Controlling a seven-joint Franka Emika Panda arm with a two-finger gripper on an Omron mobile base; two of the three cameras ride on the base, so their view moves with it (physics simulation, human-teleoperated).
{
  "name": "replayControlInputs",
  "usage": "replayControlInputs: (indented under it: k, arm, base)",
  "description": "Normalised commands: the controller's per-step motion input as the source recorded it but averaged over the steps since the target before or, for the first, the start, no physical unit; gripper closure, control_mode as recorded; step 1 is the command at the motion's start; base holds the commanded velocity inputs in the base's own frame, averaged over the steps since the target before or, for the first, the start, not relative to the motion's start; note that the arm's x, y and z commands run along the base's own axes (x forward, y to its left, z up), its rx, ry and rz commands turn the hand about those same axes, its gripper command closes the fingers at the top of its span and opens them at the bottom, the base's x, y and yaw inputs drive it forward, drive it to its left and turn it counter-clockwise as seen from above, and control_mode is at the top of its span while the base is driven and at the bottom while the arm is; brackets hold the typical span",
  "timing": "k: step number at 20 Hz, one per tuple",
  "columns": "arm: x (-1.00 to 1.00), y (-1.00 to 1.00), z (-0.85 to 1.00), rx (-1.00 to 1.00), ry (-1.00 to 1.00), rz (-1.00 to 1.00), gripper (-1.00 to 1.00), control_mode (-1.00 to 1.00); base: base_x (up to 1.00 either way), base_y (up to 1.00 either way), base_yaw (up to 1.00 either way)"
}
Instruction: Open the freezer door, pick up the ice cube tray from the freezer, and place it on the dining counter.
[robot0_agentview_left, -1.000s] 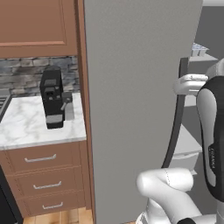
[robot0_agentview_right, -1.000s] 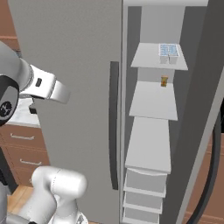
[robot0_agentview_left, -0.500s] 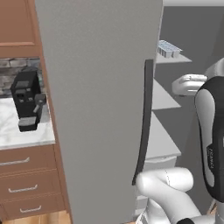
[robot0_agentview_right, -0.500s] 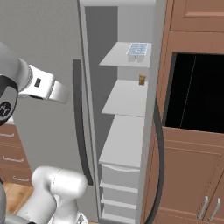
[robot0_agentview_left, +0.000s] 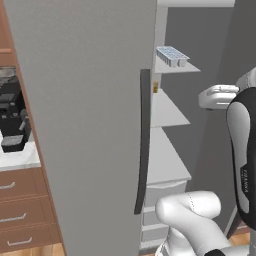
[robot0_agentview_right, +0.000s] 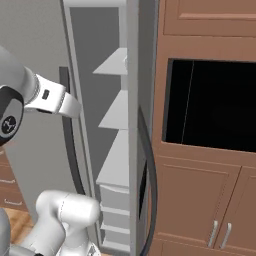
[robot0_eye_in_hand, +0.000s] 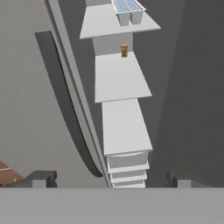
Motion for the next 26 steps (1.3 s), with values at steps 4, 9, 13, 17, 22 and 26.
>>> replayControlInputs:
  k: [4, 9, 13, 17, 22, 26]
  arm:
    - [0.00, 0.00, 0.00, 0.00, 0.00, 0.00, -1.00, 1.00]
    - [0.00, 0.00, 0.00, 0.00, 0.00, 0.00, -1.00, 1.00]
    - [0.00, 0.00, 0.00, 0.00, 0.00, 0.00, -1.00, 1.00]
    - [0.00, 0.00, 0.00, 0.00, 0.00, 0.00, -1.00, 1.00]
    - [0.00, 0.00, 0.00, 0.00, 0.00, 0.00, -1.00, 1.00]
    - [0.06, 0.00, -0.01, 0.00, 0.00, 0.00, -1.00, -1.00]
  base:
    - [0.24, 0.00, 0.00]
    - [0.52, 0.00, 0.00]
    - [0.60, 0.00, 0.00]
    - [0.55, 0.01, 0.00]
    - [0.26, 0.00, 0.00]
    - [0.23, 0.00, 0.00]
